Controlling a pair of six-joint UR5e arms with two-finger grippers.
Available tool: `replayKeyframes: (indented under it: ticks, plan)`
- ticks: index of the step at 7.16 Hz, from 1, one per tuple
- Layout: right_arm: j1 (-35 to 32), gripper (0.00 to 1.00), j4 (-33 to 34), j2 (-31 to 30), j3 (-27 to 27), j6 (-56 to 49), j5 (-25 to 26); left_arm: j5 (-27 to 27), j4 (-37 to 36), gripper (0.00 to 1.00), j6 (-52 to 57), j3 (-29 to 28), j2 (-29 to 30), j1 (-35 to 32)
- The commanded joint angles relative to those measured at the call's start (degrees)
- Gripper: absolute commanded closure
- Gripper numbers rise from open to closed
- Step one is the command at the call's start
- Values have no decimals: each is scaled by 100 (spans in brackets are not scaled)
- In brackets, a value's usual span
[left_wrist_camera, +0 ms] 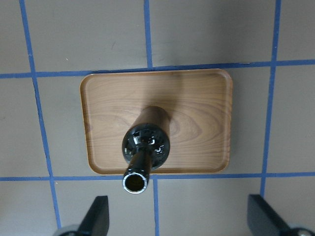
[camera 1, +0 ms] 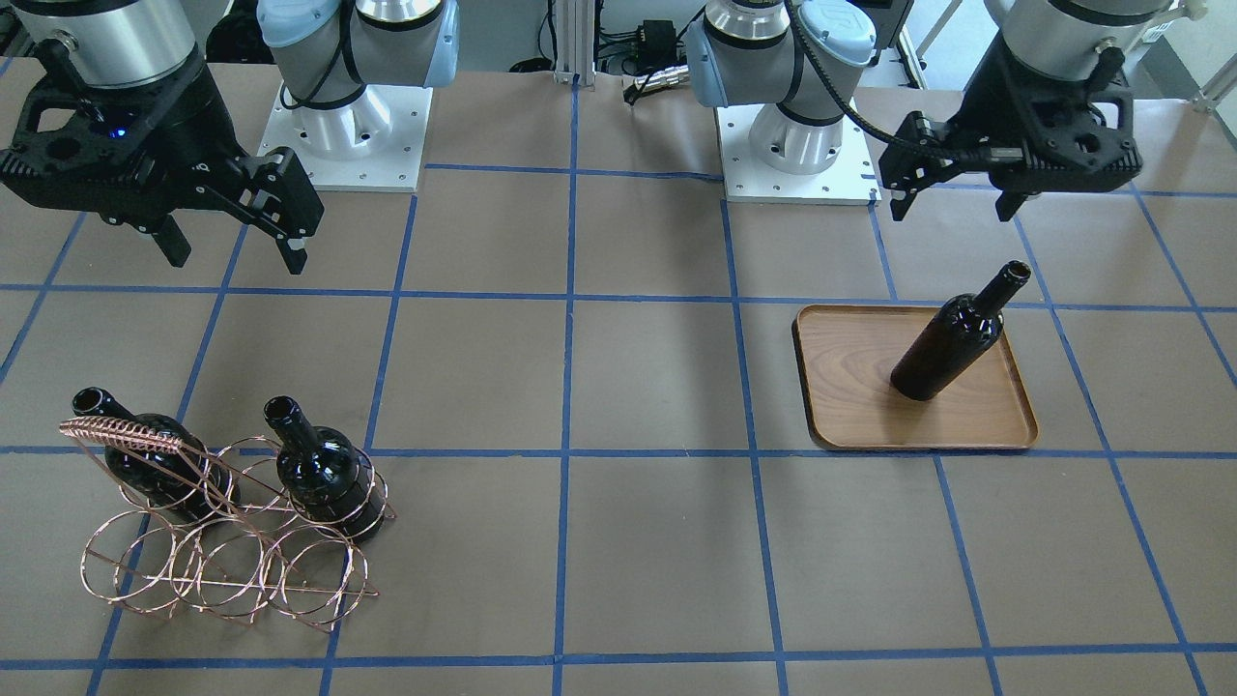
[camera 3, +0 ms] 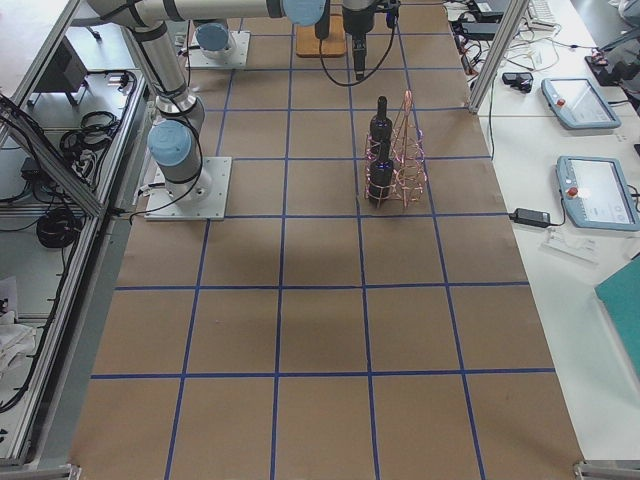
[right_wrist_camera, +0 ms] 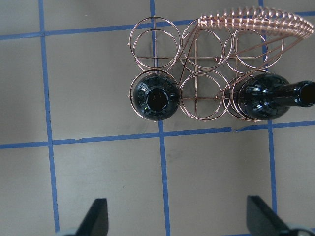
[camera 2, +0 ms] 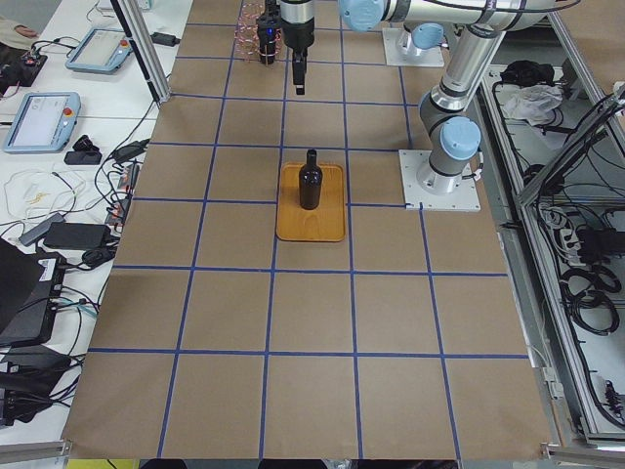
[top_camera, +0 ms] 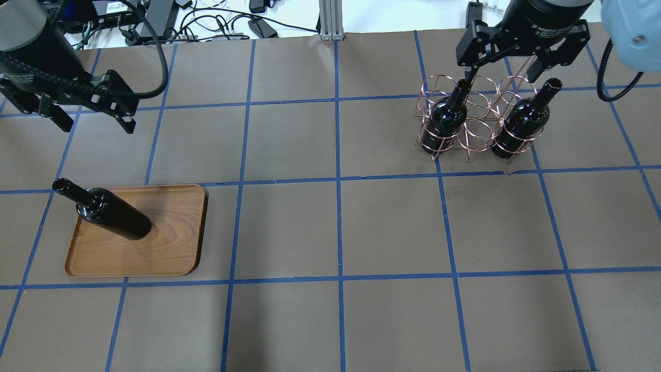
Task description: Take wine from basket and place on tray
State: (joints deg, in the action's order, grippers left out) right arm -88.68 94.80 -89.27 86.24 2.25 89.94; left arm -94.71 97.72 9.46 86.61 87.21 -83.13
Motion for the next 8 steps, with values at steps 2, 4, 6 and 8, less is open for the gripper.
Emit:
replayKeyframes:
  ticks: [2, 4, 6, 8]
  plan:
    - [0, 0, 3, -2, -2, -14, -3, 75, -8, 0, -339, 14, -54, -562]
    - [0, 0, 3, -2, -2, -22, -3, 400, 19, 0, -348, 66, -116, -721]
    - [0, 0, 12, -2, -2, -31, -21, 365, 45, 0, -296, 84, -169, -713]
    - [0, 0, 12, 6, 7, -49, -205, 374, 45, 0, -296, 93, -160, -713]
